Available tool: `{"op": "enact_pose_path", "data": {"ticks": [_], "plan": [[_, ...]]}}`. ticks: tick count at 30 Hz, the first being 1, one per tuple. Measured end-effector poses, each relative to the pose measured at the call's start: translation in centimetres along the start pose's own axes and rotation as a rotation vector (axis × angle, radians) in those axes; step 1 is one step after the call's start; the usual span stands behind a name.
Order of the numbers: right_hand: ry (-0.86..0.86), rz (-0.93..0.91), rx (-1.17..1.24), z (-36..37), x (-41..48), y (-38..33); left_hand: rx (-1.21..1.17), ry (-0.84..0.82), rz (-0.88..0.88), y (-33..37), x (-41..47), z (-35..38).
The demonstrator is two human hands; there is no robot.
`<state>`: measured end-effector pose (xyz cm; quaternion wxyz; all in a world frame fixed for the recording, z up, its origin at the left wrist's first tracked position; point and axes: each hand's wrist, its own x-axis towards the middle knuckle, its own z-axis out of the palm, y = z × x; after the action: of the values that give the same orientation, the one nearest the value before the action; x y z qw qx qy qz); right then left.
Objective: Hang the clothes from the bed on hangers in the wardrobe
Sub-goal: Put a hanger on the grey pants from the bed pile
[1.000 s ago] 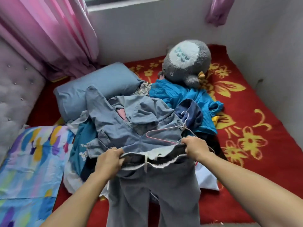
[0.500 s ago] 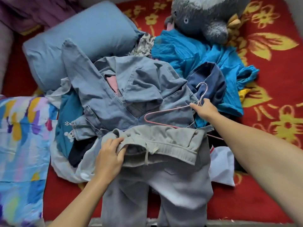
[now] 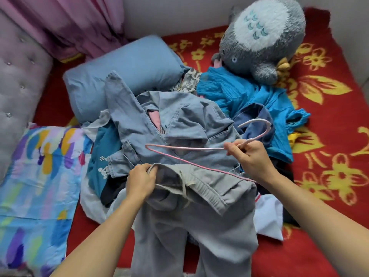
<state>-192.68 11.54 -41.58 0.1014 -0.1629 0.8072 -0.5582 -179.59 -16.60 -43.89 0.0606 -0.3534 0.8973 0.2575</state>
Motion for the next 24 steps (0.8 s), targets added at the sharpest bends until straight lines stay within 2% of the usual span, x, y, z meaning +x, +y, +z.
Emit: {"op": "enact_pose_path", "data": {"ticks": [3, 5, 7, 9, 12, 16, 21, 22, 24], "plan": [[-0.098, -0.053, -0.056, -0.3, -2.1, -2.1, -0.101, 0.014, -0.101, 0.2, 0.3, -1.9], [-0.115, -0.070, -0.250, -0.3, -2.6, -2.6, -0.105, 0.020, -0.119, 0.0, 0.2, -3.0], [-0.132, -0.078, -0.482, 0.0, -2.8, -3.3, -0.067, 0.027, -0.062, -0.3, -0.2, -3.8], [-0.193, -0.068, -0.542, 1.5, -3.0, -4.0, -0.017, 0.026, 0.060, 0.0, -0.7, -4.1], [-0.316, 0.043, -0.343, 5.9, -3.5, -4.8, 0.018, -0.020, 0.240, 0.6, -1.9, -3.9], [-0.403, 0.269, 0.003, 10.6, -5.0, -3.6, -0.020, -0.087, 0.301, -0.9, -2.6, -4.1], [-0.342, 0.366, 0.159, 11.6, -6.3, -3.7, 0.047, -0.217, 0.350, -1.9, -3.6, -3.5], [-0.288, 0.348, 0.105, 11.6, -6.3, -3.8, 0.054, -0.211, 0.339, -1.7, -3.9, -3.3], [-0.064, 0.210, -0.193, 10.8, -6.1, -3.9, 0.051, -0.173, 0.295, -1.6, -3.8, -3.3]]}}
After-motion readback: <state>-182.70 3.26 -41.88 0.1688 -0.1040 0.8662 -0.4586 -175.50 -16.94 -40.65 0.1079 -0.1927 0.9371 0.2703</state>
